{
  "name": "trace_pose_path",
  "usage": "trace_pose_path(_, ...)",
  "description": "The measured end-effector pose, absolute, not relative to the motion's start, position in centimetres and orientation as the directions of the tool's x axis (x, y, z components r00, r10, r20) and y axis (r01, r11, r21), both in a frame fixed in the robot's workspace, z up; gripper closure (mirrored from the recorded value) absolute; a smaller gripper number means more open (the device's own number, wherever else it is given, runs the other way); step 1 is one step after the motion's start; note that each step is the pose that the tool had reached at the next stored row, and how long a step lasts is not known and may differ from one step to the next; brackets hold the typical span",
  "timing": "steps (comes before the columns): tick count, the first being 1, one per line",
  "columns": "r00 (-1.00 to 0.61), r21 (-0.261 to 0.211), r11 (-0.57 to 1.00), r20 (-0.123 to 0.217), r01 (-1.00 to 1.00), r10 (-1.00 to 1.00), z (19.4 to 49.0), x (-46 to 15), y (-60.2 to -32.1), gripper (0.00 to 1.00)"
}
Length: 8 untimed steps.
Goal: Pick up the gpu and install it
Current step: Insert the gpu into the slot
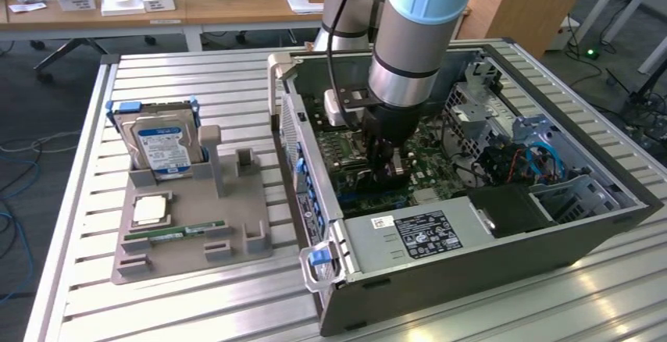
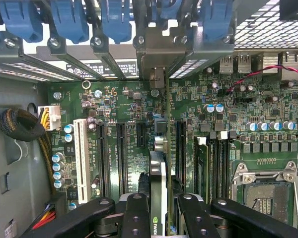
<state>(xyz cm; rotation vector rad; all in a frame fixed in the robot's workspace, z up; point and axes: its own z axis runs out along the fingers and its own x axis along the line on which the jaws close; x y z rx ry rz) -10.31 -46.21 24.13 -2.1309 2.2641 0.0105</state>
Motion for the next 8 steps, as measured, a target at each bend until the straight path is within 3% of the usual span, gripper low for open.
trace_pose_path(8,-0.060,-0.017,0.061,-0.028,-0.998,-0.998,24.13,-10.31,-46.21,0.73)
